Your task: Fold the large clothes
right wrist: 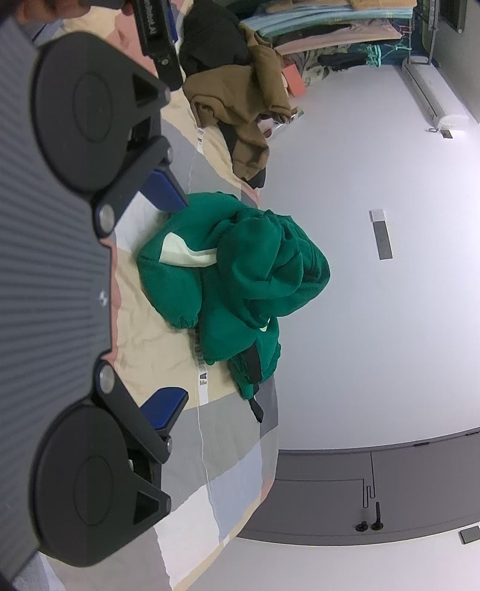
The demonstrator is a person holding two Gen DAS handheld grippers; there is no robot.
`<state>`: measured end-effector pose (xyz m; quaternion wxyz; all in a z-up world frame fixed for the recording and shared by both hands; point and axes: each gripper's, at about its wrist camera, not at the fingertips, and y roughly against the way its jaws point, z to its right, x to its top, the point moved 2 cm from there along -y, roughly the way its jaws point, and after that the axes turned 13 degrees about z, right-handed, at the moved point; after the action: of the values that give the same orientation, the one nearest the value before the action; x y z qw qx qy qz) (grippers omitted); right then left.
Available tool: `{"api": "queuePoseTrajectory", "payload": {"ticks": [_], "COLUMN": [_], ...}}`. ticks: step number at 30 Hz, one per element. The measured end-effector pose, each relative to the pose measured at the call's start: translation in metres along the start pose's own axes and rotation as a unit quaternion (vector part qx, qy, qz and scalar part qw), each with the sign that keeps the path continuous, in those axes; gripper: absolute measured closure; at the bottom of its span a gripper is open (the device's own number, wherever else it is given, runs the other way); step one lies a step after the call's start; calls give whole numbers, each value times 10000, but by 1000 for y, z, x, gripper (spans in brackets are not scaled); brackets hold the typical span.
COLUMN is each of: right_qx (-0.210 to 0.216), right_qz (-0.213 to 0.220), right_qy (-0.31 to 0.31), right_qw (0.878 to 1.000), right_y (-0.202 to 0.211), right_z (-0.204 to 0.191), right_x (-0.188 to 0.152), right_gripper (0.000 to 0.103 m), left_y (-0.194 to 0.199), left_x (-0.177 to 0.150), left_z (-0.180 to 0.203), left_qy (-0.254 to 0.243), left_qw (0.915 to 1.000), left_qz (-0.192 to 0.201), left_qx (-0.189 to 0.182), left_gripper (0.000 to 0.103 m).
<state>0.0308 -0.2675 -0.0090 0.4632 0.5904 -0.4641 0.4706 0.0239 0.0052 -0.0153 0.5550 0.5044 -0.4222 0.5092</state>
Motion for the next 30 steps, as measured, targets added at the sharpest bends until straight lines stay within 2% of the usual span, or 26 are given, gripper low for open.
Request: {"api": "queuePoseTrajectory", "payload": {"ticks": [6,13,19,24,30], "right_qx": [22,88,283,355,582], "right_qz": [140,203,159,88,84], "right_qy": [62,183,82,-108,-495], "right_qw": [9999,9996,9994,9993,9970], "right_y": [8,20,23,11,-25], "right_z": [-5,-13,-16,-14,-8], "right_x": [5,8,15,24,47], "right_gripper": [0,0,0,0,0], "left_y": [8,10,7,-15,-66], "left_x": [1,3,10,20,26], "left_z": [7,6,16,18,15], "left_qy": [-185,-13,-82,-18,275], "left_qw": [9998,10000,9999,9998,9985], "left_qz": [52,-58,-78,-187,-462], "left_qx": [-7,-43,-81,-44,64], "left_gripper": [0,0,0,0,0]}}
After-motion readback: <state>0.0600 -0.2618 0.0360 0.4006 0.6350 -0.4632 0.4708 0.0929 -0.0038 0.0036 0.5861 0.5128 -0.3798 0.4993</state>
